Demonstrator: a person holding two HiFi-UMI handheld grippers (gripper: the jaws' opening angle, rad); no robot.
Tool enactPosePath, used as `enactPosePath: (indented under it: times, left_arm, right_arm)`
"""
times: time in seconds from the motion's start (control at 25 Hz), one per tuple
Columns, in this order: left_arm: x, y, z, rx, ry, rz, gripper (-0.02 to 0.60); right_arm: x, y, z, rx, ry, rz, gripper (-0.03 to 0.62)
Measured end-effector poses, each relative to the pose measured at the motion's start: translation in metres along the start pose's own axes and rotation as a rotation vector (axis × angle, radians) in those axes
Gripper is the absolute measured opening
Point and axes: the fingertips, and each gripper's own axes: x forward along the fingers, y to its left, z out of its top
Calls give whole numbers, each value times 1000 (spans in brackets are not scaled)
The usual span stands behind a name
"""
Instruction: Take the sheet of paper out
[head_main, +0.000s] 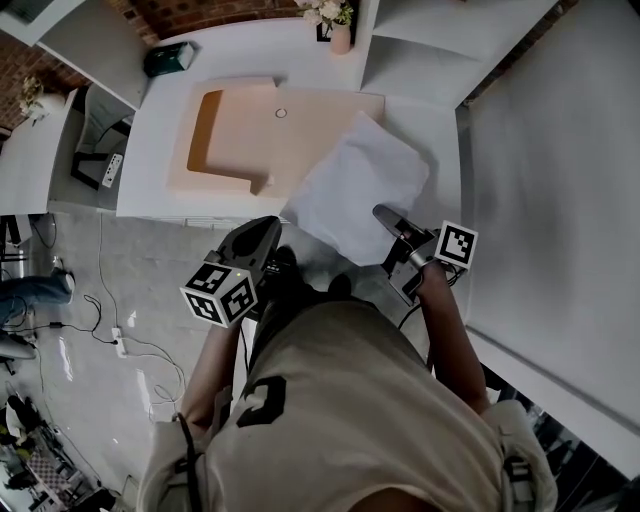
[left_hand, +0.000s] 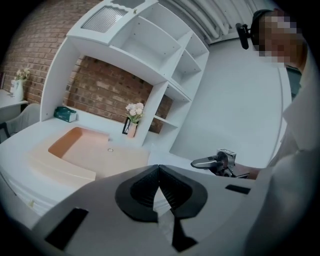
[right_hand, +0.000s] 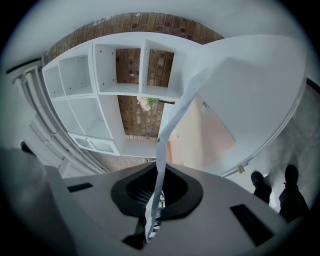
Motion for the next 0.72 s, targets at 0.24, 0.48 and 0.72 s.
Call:
enactPosePath:
  times: [0.24,0.48,0.72]
  left_arm:
    - [-9,-18,-9,6,11,26,17]
    - [-39,-32,-17,8,-2,51,17]
    - [-55,-22,-12,2,-28,35,18]
  right_arm:
    - [-3,2,-14,4,102,60,28]
    - [-14,16,-40,-37,138,94,28]
    - [-8,24,-49,-66,115,78,28]
